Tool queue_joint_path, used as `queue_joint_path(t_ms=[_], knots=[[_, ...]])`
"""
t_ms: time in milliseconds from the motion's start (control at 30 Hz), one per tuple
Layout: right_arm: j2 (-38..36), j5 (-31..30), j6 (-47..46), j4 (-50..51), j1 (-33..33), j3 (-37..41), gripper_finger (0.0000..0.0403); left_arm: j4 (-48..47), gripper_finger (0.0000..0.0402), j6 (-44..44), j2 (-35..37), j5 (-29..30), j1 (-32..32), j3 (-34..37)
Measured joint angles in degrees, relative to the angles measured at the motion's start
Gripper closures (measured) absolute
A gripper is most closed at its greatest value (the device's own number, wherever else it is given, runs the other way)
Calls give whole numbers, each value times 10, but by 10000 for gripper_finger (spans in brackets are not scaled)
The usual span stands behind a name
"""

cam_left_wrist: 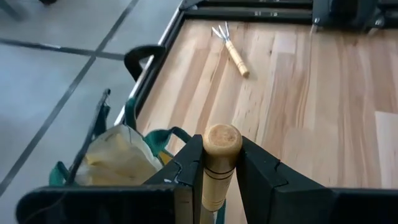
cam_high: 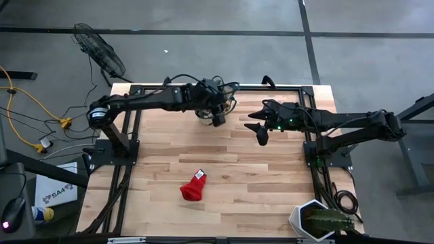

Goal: Pick & Place Garden tools in Gardening bag
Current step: Put the brown trowel into the white gardening bag

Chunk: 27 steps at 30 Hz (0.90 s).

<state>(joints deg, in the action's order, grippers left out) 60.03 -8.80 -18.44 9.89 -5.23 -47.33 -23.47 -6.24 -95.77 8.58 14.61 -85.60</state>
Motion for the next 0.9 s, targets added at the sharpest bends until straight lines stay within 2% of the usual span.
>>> queue_joint_path(t_ms=[333, 900], knots=[[0, 0, 0, 3, 0, 0, 182, -40, 338, 0, -7, 24, 0, 0], [0, 0, 0, 4, 0, 0, 182, -32, 338, 7, -41, 56, 0, 0]])
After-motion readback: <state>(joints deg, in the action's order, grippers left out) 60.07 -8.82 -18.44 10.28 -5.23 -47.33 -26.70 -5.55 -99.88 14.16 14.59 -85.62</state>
